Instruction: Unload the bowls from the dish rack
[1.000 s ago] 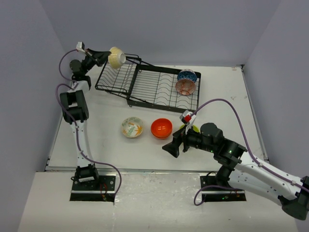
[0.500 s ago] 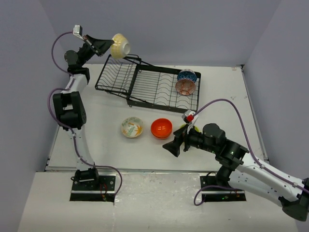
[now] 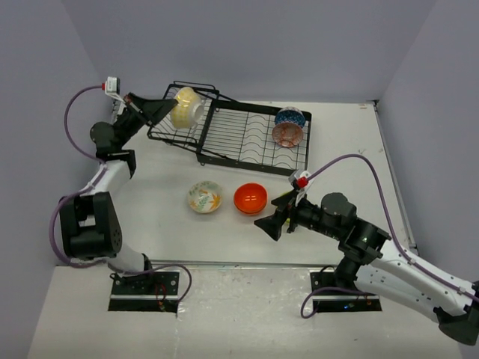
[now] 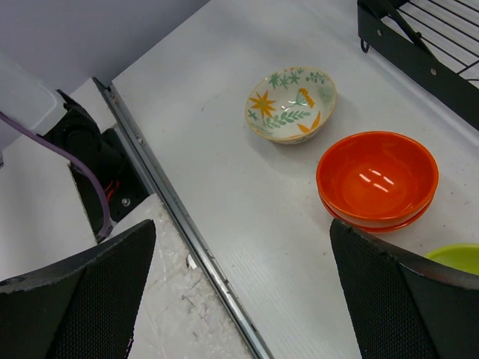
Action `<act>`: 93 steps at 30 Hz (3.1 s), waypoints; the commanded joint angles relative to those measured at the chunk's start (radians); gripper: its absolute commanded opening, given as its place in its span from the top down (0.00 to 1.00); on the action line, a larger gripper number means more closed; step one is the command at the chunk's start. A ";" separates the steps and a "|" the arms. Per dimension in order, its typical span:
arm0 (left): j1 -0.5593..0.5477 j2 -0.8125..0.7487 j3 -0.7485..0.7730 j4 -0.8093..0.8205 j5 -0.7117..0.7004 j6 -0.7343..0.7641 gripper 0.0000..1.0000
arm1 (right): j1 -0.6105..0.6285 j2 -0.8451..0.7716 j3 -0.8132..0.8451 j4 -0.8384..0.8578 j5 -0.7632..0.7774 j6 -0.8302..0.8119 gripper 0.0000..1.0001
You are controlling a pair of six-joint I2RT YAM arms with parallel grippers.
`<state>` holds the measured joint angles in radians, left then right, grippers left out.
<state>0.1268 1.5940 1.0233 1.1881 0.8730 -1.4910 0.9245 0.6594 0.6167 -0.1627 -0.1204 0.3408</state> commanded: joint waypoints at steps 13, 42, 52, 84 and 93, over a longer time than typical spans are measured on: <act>-0.039 -0.709 -0.402 -0.632 -0.192 0.535 1.00 | 0.004 -0.050 -0.020 0.034 0.065 0.010 0.01; -0.251 -0.853 -0.493 -0.999 -0.474 0.943 1.00 | 0.004 -0.041 -0.031 0.014 0.114 0.004 0.01; -0.458 -0.802 -0.421 -1.127 -0.758 1.034 1.00 | 0.004 -0.061 -0.034 -0.001 0.143 0.006 0.01; -1.000 -0.430 -0.158 -1.387 -1.522 1.212 1.00 | 0.004 -0.093 -0.040 -0.021 0.163 -0.005 0.01; -1.061 -0.327 -0.134 -1.411 -1.623 1.227 1.00 | 0.004 -0.099 -0.041 -0.021 0.165 -0.008 0.01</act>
<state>-0.9127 1.2495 0.8406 -0.2329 -0.6510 -0.2916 0.9245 0.5724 0.5808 -0.1833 0.0181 0.3458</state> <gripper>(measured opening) 0.007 0.987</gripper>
